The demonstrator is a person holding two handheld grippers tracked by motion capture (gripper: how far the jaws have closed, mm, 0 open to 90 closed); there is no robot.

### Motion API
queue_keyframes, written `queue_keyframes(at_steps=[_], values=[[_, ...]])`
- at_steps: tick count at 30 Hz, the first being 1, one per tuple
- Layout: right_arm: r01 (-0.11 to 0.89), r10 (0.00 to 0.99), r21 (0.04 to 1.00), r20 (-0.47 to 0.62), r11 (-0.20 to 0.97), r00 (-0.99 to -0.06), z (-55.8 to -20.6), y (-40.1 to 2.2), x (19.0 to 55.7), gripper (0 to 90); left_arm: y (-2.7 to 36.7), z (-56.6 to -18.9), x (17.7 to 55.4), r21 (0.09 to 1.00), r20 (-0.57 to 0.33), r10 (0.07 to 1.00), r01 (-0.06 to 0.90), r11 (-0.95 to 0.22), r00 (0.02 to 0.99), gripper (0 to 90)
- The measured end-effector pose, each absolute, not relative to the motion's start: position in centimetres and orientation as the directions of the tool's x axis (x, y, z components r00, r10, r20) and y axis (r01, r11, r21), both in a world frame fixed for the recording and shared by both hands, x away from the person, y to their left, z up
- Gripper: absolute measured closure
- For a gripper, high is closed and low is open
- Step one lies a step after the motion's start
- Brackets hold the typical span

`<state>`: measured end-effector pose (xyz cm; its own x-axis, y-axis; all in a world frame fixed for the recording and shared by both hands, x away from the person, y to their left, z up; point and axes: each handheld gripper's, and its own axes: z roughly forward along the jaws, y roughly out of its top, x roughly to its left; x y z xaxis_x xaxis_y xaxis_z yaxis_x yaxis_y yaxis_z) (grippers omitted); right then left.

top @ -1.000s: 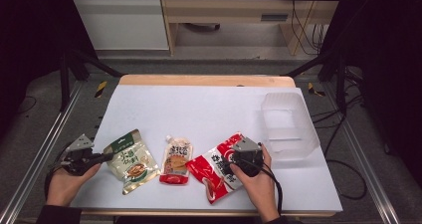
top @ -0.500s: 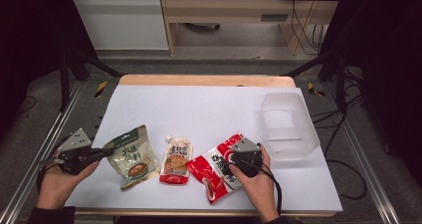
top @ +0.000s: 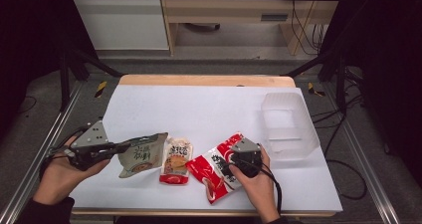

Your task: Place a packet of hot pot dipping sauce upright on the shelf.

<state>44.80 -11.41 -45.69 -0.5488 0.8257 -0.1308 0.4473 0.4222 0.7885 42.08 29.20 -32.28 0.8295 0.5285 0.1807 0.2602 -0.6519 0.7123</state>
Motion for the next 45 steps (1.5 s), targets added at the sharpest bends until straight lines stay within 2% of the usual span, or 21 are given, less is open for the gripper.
queue_keyframes(at_steps=[7,18,23,24,29,40,45], values=[[0.422,0.801,0.791,-0.137,0.443,-0.583,-44.2,-10.9,45.1,13.7,29.4,-30.9,42.9,0.726,0.179,0.531,0.253,-0.640,0.828,90.0],[0.369,0.698,0.730,-0.202,0.575,-0.687,-39.7,-9.2,46.5,14.5,28.4,-29.2,44.5,0.724,0.195,0.515,0.232,-0.650,0.835,90.0],[0.330,0.613,0.699,-0.195,0.635,-0.766,-36.9,-8.0,47.0,10.1,27.5,-28.8,45.4,0.722,0.194,0.495,0.218,-0.656,0.847,90.0],[0.308,0.572,0.675,-0.204,0.670,-0.795,-35.9,-7.4,47.2,9.3,27.3,-28.8,45.6,0.724,0.193,0.492,0.215,-0.656,0.849,90.0],[0.237,0.475,0.635,-0.232,0.735,-0.849,-33.3,-5.7,47.4,11.8,26.3,-28.9,46.5,0.725,0.190,0.477,0.205,-0.657,0.858,90.0],[0.163,0.367,0.556,-0.277,0.815,-0.888,-30.1,-3.6,48.4,14.9,25.1,-28.2,47.1,0.721,0.204,0.445,0.174,-0.671,0.872,90.0],[0.169,0.357,0.515,-0.291,0.840,-0.888,-29.6,-3.7,49.4,15.6,24.5,-28.6,47.6,0.718,0.198,0.430,0.168,-0.675,0.881,90.0]])
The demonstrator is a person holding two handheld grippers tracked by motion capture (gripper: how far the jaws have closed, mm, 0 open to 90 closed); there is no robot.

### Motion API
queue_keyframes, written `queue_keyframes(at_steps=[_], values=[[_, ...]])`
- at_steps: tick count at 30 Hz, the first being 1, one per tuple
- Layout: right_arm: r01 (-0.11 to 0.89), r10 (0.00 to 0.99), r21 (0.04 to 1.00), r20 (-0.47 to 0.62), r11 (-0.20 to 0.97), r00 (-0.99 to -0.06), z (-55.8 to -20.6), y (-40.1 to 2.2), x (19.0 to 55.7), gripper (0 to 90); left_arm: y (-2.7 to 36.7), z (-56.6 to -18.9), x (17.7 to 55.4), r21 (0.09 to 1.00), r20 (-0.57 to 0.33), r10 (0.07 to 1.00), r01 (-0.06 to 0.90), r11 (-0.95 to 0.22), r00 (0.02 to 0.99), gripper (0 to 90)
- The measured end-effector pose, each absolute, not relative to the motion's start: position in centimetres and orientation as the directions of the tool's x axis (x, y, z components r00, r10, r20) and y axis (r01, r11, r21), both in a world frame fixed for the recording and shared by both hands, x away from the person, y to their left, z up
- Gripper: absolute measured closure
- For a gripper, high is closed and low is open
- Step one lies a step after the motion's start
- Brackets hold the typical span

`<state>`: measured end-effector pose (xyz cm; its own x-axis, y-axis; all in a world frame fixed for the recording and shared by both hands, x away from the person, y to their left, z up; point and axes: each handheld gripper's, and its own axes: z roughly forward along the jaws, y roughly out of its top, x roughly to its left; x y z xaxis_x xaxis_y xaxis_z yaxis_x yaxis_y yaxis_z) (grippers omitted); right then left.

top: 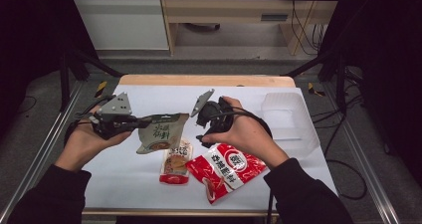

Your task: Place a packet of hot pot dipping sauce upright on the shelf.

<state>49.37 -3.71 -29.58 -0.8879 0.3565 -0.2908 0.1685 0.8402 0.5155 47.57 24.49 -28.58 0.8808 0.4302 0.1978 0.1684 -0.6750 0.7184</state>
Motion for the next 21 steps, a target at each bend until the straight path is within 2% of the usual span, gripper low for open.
queue_keyframes(at_steps=[4,16,21], values=[[0.164,0.351,0.511,-0.294,0.844,-0.889,-29.2,-3.8,49.7,16.4,23.9,-28.7,47.7,0.721,0.191,0.421,0.164,-0.673,0.886,90.0],[0.119,0.294,0.495,-0.291,0.860,-0.910,-29.1,-3.7,50.1,28.1,22.7,-28.9,47.7,0.714,0.194,0.395,0.147,-0.685,0.898,90.0],[0.099,0.271,0.493,-0.289,0.864,-0.918,-29.3,-3.3,50.0,28.9,22.1,-29.1,47.7,0.711,0.195,0.382,0.139,-0.690,0.903,90.0]])
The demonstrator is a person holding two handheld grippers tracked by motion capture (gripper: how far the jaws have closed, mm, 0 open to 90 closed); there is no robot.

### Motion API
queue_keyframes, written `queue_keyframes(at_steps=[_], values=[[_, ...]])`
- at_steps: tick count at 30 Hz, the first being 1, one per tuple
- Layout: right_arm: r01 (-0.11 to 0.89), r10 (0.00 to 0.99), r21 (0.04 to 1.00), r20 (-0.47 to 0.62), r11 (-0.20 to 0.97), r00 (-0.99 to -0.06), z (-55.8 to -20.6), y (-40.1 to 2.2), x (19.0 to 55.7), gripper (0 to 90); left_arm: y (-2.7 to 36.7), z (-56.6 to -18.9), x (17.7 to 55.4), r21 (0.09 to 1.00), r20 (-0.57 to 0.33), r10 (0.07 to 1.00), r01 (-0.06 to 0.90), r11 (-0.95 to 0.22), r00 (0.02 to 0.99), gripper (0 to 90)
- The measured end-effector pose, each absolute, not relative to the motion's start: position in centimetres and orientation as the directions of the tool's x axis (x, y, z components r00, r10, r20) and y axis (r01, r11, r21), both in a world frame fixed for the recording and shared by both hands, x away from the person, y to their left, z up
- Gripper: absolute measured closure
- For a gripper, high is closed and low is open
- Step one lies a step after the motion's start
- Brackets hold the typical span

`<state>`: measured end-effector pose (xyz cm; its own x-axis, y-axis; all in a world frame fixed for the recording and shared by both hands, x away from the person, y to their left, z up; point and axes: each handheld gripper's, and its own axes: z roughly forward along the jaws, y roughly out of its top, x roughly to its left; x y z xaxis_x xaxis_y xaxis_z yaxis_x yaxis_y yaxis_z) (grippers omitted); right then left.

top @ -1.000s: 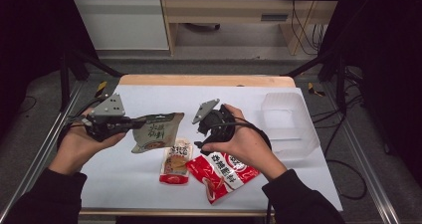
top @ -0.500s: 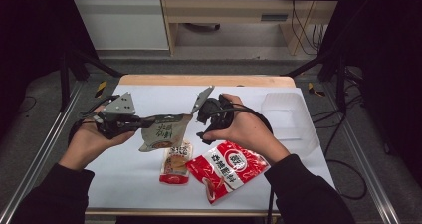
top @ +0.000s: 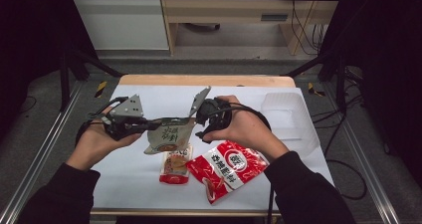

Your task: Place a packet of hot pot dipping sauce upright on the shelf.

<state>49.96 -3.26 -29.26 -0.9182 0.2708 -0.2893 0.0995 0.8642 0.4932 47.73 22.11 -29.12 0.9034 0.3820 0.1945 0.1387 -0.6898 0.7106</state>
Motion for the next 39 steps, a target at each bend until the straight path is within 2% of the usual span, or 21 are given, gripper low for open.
queue_keyframes(at_steps=[5,13,19,20,21,22,23,24,25,27,31,32,39], values=[[0.083,0.251,0.485,-0.293,0.870,-0.922,-29.5,-2.9,49.9,30.2,21.7,-29.0,47.6,0.715,0.195,0.371,0.127,-0.687,0.908,90.0],[0.060,0.215,0.483,-0.273,0.874,-0.938,-29.8,-2.0,50.1,42.1,20.8,-29.1,47.4,0.714,0.191,0.350,0.115,-0.691,0.917,90.0],[0.048,0.194,0.481,-0.258,0.875,-0.946,-30.8,-1.4,50.1,55.2,20.5,-29.1,47.3,0.719,0.183,0.338,0.109,-0.687,0.923,90.0],[0.045,0.186,0.476,-0.253,0.878,-0.950,-31.0,-1.3,50.1,60.1,20.4,-29.1,47.3,0.719,0.181,0.335,0.108,-0.686,0.925,90.0],[0.045,0.186,0.476,-0.253,0.878,-0.950,-31.0,-1.3,50.1,60.1,20.4,-29.2,47.3,0.720,0.179,0.335,0.109,-0.686,0.925,90.0],[0.048,0.185,0.469,-0.250,0.882,-0.951,-31.1,-1.2,50.1,64.9,20.4,-29.2,47.3,0.720,0.179,0.334,0.108,-0.686,0.925,90.0],[0.048,0.185,0.469,-0.250,0.882,-0.951,-31.1,-1.2,50.1,64.9,20.4,-29.2,47.3,0.721,0.177,0.334,0.109,-0.684,0.926,90.0],[0.054,0.190,0.471,-0.247,0.881,-0.950,-31.3,-1.2,50.1,70.9,20.3,-29.3,47.3,0.724,0.173,0.332,0.109,-0.682,0.927,90.0],[0.054,0.190,0.471,-0.247,0.881,-0.950,-31.3,-1.2,50.1,70.9,20.3,-29.3,47.3,0.724,0.173,0.332,0.109,-0.682,0.927,90.0],[0.046,0.187,0.477,-0.252,0.878,-0.949,-31.4,-1.2,50.2,79.8,20.3,-29.4,47.3,0.722,0.172,0.335,0.113,-0.683,0.926,90.0],[0.054,0.196,0.498,-0.238,0.865,-0.951,-31.2,-1.3,50.2,84.1,20.4,-29.7,47.5,0.717,0.166,0.335,0.120,-0.687,0.927,90.0],[0.049,0.190,0.497,-0.237,0.867,-0.953,-31.2,-1.4,50.2,89.0,20.4,-29.9,47.6,0.725,0.156,0.341,0.127,-0.677,0.927,90.0],[0.061,0.196,0.493,-0.227,0.868,-0.954,-31.3,-1.3,50.2,90.0,20.5,-30.1,47.7,0.731,0.148,0.351,0.136,-0.669,0.925,90.0]])
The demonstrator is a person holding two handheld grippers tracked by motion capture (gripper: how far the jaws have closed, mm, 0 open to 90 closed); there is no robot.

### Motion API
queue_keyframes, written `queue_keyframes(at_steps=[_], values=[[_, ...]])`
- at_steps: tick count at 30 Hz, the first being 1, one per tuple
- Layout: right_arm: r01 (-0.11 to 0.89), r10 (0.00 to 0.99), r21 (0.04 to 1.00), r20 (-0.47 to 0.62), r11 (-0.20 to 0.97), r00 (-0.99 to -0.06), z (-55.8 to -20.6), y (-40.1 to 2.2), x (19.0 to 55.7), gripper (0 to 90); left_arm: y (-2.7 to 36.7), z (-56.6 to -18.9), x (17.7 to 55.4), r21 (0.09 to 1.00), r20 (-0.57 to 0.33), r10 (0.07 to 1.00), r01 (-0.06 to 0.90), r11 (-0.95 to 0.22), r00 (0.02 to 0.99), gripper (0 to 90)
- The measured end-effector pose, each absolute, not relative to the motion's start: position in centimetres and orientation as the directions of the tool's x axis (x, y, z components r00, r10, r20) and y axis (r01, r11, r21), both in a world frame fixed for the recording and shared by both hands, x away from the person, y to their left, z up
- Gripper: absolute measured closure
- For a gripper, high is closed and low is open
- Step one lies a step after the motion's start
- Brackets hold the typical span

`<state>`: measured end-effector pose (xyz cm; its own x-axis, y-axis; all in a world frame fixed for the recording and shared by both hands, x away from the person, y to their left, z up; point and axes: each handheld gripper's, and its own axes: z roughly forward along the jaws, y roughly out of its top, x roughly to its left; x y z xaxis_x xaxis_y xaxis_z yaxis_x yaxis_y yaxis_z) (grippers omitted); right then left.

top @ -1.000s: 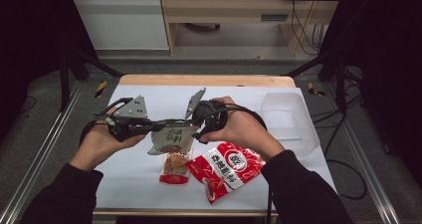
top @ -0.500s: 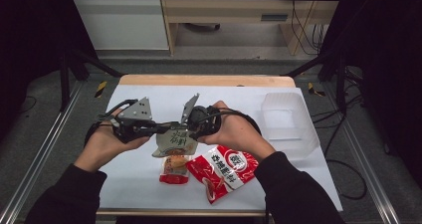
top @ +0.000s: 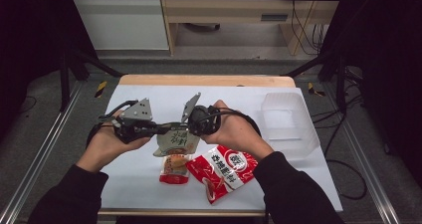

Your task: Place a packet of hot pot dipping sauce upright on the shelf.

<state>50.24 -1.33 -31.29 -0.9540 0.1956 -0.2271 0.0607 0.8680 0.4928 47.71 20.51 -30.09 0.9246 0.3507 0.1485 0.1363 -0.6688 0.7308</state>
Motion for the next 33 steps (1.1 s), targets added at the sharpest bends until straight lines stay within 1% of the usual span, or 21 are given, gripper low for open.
queue_keyframes(at_steps=[4,5,6,7,8,9,11,12,13,14,15,16,17,18,19,22,23,26,27,30,33], values=[[0.060,0.201,0.493,-0.239,0.868,-0.950,-31.1,-1.3,50.3,90.0,20.7,-30.3,47.9,0.746,0.129,0.361,0.150,-0.649,0.924,89.9],[0.063,0.207,0.490,-0.245,0.869,-0.947,-31.0,-1.4,50.3,90.0,20.7,-30.4,47.9,0.750,0.129,0.370,0.153,-0.643,0.920,85.0],[0.063,0.207,0.490,-0.245,0.869,-0.947,-31.0,-1.4,50.3,90.0,20.7,-30.5,47.9,0.755,0.129,0.376,0.155,-0.637,0.918,85.0],[0.070,0.213,0.485,-0.247,0.872,-0.945,-30.8,-1.5,50.4,90.0,20.8,-30.6,47.9,0.760,0.132,0.386,0.157,-0.631,0.913,73.9],[0.070,0.213,0.485,-0.247,0.872,-0.945,-30.8,-1.5,50.4,90.0,20.8,-30.7,47.9,0.766,0.137,0.395,0.156,-0.624,0.908,73.9],[0.069,0.213,0.481,-0.253,0.874,-0.944,-30.8,-1.6,50.4,90.0,21.0,-30.7,47.9,0.777,0.144,0.408,0.152,-0.610,0.902,67.9],[0.085,0.232,0.470,-0.266,0.879,-0.936,-30.6,-2.2,50.6,90.0,21.5,-31.0,47.7,0.798,0.145,0.442,0.159,-0.581,0.885,47.0],[0.085,0.232,0.470,-0.266,0.879,-0.936,-30.6,-2.2,50.6,90.0,21.5,-31.0,47.7,0.798,0.145,0.442,0.159,-0.581,0.885,42.7],[0.085,0.234,0.470,-0.268,0.879,-0.935,-30.6,-2.4,50.6,90.0,21.8,-31.2,47.7,0.807,0.138,0.457,0.167,-0.566,0.879,42.7],[0.088,0.241,0.472,-0.275,0.877,-0.931,-30.4,-2.9,50.7,90.0,22.1,-31.4,47.6,0.811,0.133,0.472,0.178,-0.558,0.872,33.9],[0.088,0.241,0.472,-0.275,0.877,-0.931,-30.4,-2.9,50.7,90.0,22.3,-31.7,47.6,0.813,0.131,0.488,0.189,-0.551,0.863,33.9],[0.098,0.253,0.473,-0.276,0.876,-0.927,-30.3,-3.3,50.8,90.0,22.6,-32.1,47.5,0.813,0.130,0.500,0.197,-0.548,0.856,28.0],[0.091,0.249,0.474,-0.282,0.876,-0.927,-30.3,-3.6,51.0,90.0,23.3,-33.0,47.4,0.814,0.131,0.530,0.214,-0.540,0.838,26.0],[0.091,0.249,0.474,-0.282,0.876,-0.927,-30.3,-3.6,51.0,90.0,23.3,-33.0,47.4,0.814,0.131,0.530,0.214,-0.540,0.838,23.5],[0.102,0.260,0.473,-0.280,0.875,-0.924,-30.2,-3.8,51.0,90.0,23.6,-33.5,47.3,0.815,0.130,0.543,0.222,-0.534,0.830,23.5],[0.102,0.262,0.473,-0.286,0.875,-0.922,-30.2,-4.6,51.2,90.0,24.6,-35.2,47.0,0.812,0.124,0.574,0.250,-0.527,0.809,18.4],[0.119,0.278,0.473,-0.284,0.873,-0.918,-30.1,-4.9,51.2,90.0,24.9,-35.8,47.0,0.810,0.119,0.587,0.264,-0.524,0.801,14.6],[0.121,0.283,0.468,-0.292,0.875,-0.914,-29.9,-5.4,51.2,90.0,26.0,-37.8,46.9,0.816,0.086,0.633,0.310,-0.488,0.770,12.3],[0.117,0.279,0.468,-0.295,0.876,-0.914,-29.8,-5.6,51.3,90.0,26.0,-37.8,46.9,0.816,0.086,0.633,0.310,-0.488,0.770,11.6],[0.125,0.292,0.477,-0.295,0.870,-0.910,-29.5,-6.1,51.3,90.0,27.2,-39.6,46.7,0.834,0.061,0.685,0.340,-0.435,0.726,9.8],[0.127,0.299,0.483,-0.298,0.866,-0.907,-29.2,-6.6,51.3,90.0,27.8,-40.4,46.6,0.844,0.043,0.702,0.350,-0.406,0.711,7.8]])
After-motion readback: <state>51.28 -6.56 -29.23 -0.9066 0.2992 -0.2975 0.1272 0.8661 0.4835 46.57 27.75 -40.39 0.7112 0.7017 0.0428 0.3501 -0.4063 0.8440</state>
